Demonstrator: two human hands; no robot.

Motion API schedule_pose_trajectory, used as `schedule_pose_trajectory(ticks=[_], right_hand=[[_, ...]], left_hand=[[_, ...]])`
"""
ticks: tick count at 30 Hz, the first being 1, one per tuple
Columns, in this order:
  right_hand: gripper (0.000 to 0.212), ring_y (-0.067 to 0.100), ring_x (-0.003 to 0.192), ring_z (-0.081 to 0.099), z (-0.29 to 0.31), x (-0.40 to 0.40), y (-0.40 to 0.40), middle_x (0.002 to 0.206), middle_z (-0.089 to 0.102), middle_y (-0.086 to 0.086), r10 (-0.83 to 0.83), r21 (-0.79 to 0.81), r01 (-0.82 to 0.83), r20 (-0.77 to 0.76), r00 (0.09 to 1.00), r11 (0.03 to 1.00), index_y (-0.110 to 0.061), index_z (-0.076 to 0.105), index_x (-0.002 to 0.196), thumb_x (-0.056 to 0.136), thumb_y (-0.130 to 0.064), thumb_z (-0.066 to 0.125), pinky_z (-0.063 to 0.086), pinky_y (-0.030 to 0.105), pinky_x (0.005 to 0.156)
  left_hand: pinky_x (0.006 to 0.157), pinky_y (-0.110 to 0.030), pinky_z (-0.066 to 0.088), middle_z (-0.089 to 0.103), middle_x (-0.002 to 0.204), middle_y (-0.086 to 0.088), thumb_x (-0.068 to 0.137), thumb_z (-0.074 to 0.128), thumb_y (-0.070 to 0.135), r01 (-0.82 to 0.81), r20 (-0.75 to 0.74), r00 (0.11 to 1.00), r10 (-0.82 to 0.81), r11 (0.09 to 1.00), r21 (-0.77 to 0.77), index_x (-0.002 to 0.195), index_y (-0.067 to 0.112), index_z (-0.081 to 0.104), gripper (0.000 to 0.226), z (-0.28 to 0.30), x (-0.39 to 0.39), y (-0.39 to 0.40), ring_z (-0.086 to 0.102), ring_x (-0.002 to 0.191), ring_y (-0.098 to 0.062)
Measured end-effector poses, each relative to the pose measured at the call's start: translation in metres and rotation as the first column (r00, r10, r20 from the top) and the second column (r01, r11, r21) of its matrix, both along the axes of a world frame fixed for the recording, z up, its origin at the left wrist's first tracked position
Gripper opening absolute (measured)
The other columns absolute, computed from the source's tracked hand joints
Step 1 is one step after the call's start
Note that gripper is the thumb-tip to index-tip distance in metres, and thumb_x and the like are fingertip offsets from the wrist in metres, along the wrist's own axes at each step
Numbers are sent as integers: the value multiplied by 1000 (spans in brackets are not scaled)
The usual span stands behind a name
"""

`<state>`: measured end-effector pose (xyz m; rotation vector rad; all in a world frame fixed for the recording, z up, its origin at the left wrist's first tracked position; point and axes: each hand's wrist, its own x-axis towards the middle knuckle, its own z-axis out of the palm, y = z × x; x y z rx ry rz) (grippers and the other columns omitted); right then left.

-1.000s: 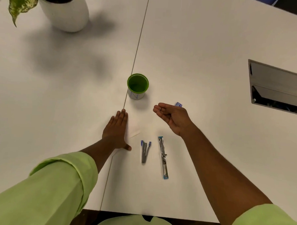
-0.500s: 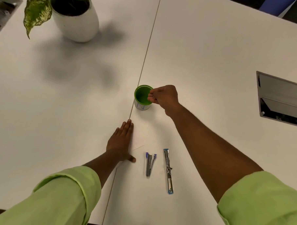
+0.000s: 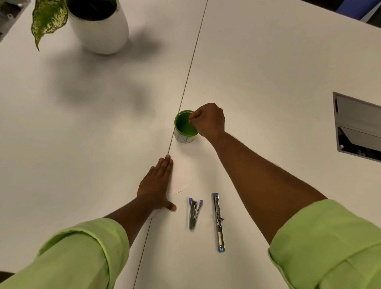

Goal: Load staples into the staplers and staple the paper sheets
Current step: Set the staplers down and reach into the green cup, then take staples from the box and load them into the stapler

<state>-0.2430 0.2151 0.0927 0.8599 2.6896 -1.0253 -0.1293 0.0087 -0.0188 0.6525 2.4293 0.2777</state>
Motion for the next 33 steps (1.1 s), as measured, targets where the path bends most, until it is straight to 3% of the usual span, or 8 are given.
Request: schedule_pose_trajectory(ticks=[11, 17, 20, 24, 27, 30, 33], right_hand=[[22, 20, 102, 68, -8, 27, -14, 107, 75, -2, 105, 52, -101, -96, 990, 994, -26, 78, 98, 87, -14, 64, 56, 35, 88], [12, 16, 96, 66, -16, 63, -5, 94, 76, -9, 89, 120, -57, -277, 957, 991, -24, 76, 97, 89, -31, 70, 52, 30, 80], [10, 14, 94, 63, -26, 93, 8, 90, 74, -10, 49, 150, 3, -341, 939, 989, -23, 75, 93, 90, -30, 68, 41, 24, 77], [8, 13, 90, 66, -48, 134, 32, 89, 74, -10, -39, 125, 74, -262, 964, 989, -23, 74, 90, 89, -25, 67, 46, 27, 81], [7, 13, 86, 70, -64, 158, 51, 91, 75, -8, -109, 108, 130, -188, 976, 986, -21, 75, 90, 88, -22, 68, 53, 30, 81], [8, 18, 90, 69, -75, 172, 72, 97, 75, -3, -140, 140, 154, -99, 985, 978, -20, 74, 94, 88, -21, 68, 52, 30, 83], [15, 20, 97, 66, -82, 175, 92, 108, 69, 0, -158, 150, 159, -19, 987, 976, -21, 72, 104, 89, -22, 68, 47, 27, 84]], left_hand=[[121, -33, -7, -38, 160, 2, 49, 81, 78, 42, -2, 999, -42, 999, 12, 154, 16, -30, 165, -5, -1, -4, -30, 149, -18], [121, -38, -9, -41, 159, -2, 54, 80, 77, 90, 21, 996, -90, 995, 32, 153, 14, -30, 161, -9, -1, -4, -33, 148, -23], [122, -39, -9, -39, 159, -4, 57, 76, 80, 94, 19, 995, -95, 994, 58, 154, 11, -26, 157, -10, -2, -5, -33, 147, -23], [126, -42, -3, -31, 163, -5, 69, 64, 83, 74, -15, 997, -73, 992, 102, 158, 9, -16, 141, -13, -1, -5, -24, 152, -23], [127, -45, 4, -21, 166, -5, 86, 59, 68, 57, -91, 995, -43, 987, 149, 160, 7, -5, 115, -17, 3, -4, -16, 155, -25], [127, -43, 4, -15, 168, -5, 98, 49, 54, 52, -129, 991, -28, 982, 184, 161, 8, 0, 92, -21, 5, 4, -13, 155, -24], [128, -41, 3, -15, 168, -3, 102, 41, 51, 57, -134, 990, -34, 983, 174, 161, 11, -2, 83, -27, 8, 14, -14, 155, -21]])
